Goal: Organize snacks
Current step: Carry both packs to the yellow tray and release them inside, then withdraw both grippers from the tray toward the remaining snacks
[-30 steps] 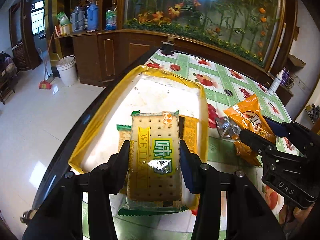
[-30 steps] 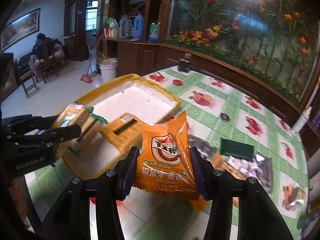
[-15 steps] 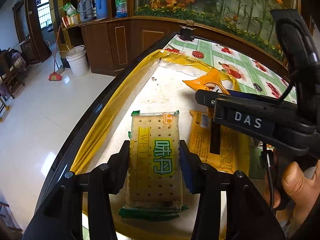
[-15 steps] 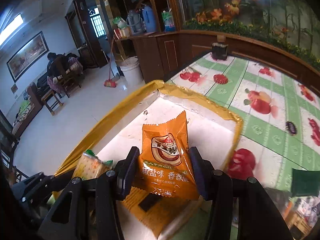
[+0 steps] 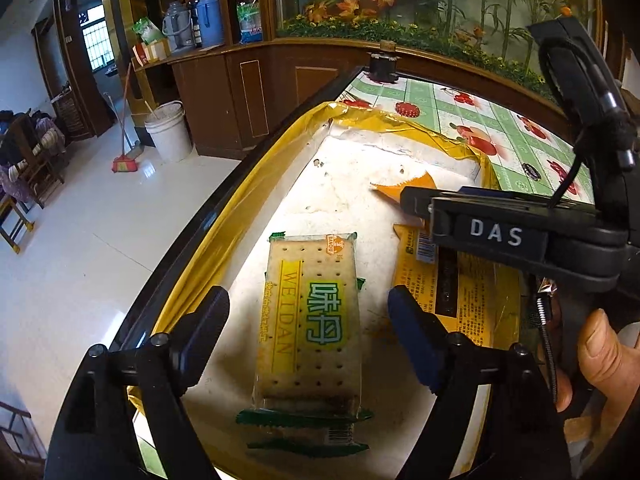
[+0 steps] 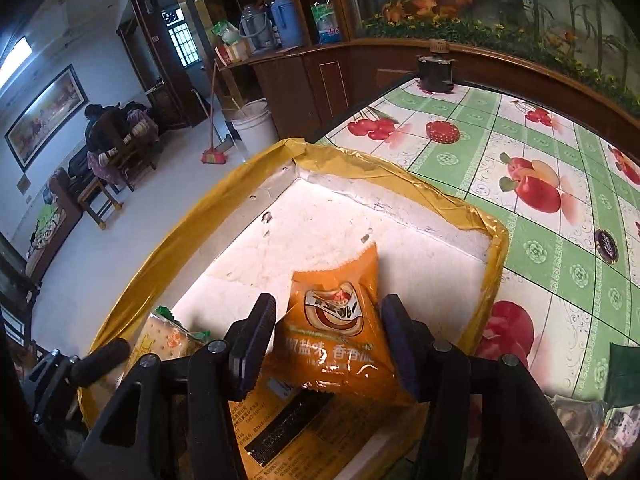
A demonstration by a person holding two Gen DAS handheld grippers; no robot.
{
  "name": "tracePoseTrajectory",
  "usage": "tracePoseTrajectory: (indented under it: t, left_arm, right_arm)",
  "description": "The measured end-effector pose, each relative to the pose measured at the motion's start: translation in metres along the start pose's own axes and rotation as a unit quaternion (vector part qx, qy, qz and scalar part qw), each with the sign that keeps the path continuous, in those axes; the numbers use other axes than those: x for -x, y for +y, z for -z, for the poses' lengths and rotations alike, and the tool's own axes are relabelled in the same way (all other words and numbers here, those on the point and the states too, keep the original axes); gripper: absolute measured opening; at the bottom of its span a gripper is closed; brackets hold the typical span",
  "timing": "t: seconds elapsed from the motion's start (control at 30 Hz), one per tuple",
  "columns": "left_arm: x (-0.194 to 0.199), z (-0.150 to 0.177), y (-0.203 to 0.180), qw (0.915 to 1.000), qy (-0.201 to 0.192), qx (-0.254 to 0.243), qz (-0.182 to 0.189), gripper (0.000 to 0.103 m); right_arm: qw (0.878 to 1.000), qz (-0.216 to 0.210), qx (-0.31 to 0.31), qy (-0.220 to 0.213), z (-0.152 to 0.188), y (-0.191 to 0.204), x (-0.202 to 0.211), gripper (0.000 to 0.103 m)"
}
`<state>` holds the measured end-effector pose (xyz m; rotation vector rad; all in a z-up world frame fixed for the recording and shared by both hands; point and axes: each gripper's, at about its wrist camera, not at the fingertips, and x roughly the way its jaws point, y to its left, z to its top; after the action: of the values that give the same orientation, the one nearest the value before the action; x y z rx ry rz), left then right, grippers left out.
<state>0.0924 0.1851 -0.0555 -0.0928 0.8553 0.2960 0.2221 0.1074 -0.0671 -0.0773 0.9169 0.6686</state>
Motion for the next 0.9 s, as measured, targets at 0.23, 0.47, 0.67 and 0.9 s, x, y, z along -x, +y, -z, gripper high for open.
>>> tracePoseTrajectory:
  t: [0.23, 0.47, 0.67, 0.9]
  left_arm:
    - [0.016, 0.008, -0.006, 0.9999, -0.012, -0.006, 0.0, 0.082]
    - [0.037, 0.011, -0.018, 0.9993, -0.034, -0.015, 0.007, 0.082]
    - [0.05, 0.014, -0.029, 0.9988, -0.042, -0.022, 0.013, 0.082]
    - [0.06, 0.021, -0.043, 0.9983, -0.042, -0.029, 0.028, 0.082]
  right_arm:
    - [0.999, -0.01, -0.023, -0.04, 0.014, -0.012, 0.049, 0.074]
    - [0.997, 0.001, -0.044, -0.065, 0.036, -0.031, 0.092, 0.075]
    - [0.996, 0.014, -0.057, -0.068, 0.055, -0.044, 0.112, 0.076]
    - [0.994, 0.03, -0.075, -0.072, 0.082, -0.06, 0.134, 0.076]
